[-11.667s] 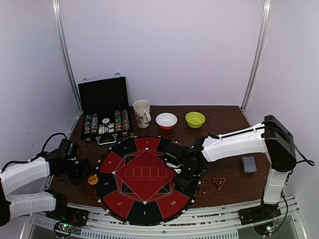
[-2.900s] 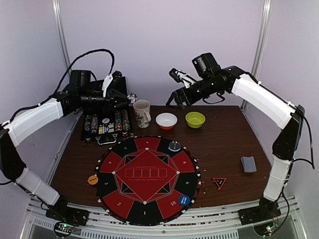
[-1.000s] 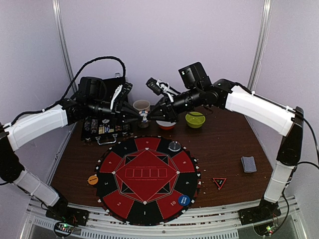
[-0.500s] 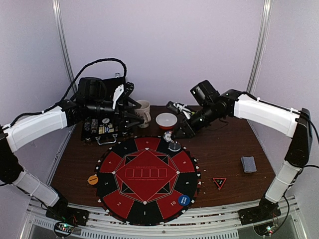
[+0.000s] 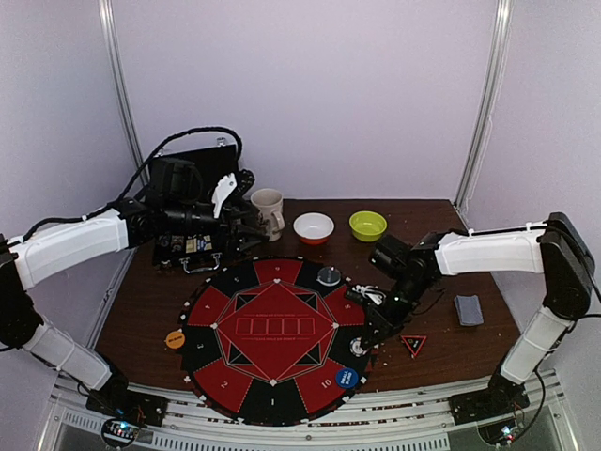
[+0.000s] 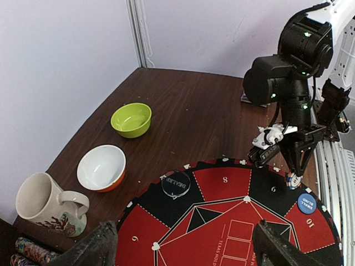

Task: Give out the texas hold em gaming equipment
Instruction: Pass from the left arm to the right, then place the poker chips pile in the small blind area, then adjust the poker chips pile in the small blind area, then pick up the pile of poker chips from the chip case.

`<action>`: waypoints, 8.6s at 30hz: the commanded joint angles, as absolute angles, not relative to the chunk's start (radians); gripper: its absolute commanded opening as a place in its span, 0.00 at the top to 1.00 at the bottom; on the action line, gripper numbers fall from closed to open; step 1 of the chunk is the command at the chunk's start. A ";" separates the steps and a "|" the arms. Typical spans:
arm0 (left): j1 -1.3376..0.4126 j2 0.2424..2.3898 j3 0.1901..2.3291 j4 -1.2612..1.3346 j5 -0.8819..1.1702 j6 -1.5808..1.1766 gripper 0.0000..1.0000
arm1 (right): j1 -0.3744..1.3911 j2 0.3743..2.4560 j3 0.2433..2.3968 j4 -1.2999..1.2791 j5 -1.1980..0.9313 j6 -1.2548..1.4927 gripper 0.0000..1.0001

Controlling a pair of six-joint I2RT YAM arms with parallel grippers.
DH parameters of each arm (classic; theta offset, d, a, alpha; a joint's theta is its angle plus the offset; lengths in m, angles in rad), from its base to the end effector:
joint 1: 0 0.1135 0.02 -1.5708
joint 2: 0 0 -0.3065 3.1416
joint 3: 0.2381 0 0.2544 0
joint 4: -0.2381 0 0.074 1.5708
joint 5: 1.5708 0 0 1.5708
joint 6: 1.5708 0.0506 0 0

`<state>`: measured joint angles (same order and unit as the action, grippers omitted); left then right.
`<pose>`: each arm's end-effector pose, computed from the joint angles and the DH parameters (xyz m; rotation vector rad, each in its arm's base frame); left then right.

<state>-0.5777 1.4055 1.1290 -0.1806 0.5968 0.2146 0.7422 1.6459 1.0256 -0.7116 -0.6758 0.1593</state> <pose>0.2590 -0.2028 0.3549 1.1277 1.7013 -0.8318 0.2040 0.2301 0.2140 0.9394 -2.7107 -1.0564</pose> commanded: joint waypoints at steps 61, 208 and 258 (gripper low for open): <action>-0.574 1.396 1.165 -0.326 0.444 0.337 0.12 | 0.726 1.861 1.277 -0.841 -0.396 0.084 0.47; 0.049 1.632 1.301 -0.582 0.179 1.082 0.18 | 0.790 1.734 1.397 -0.790 -0.196 0.027 0.16; 0.021 2.082 1.503 -0.652 0.217 1.154 0.61 | 0.729 1.910 1.503 -0.850 -0.289 0.012 0.16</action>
<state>0.0242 2.0785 1.5578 -0.6216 0.2359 1.1584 0.7334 1.9022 1.5028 -0.8181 -0.2783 0.0067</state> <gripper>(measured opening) 0.394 0.838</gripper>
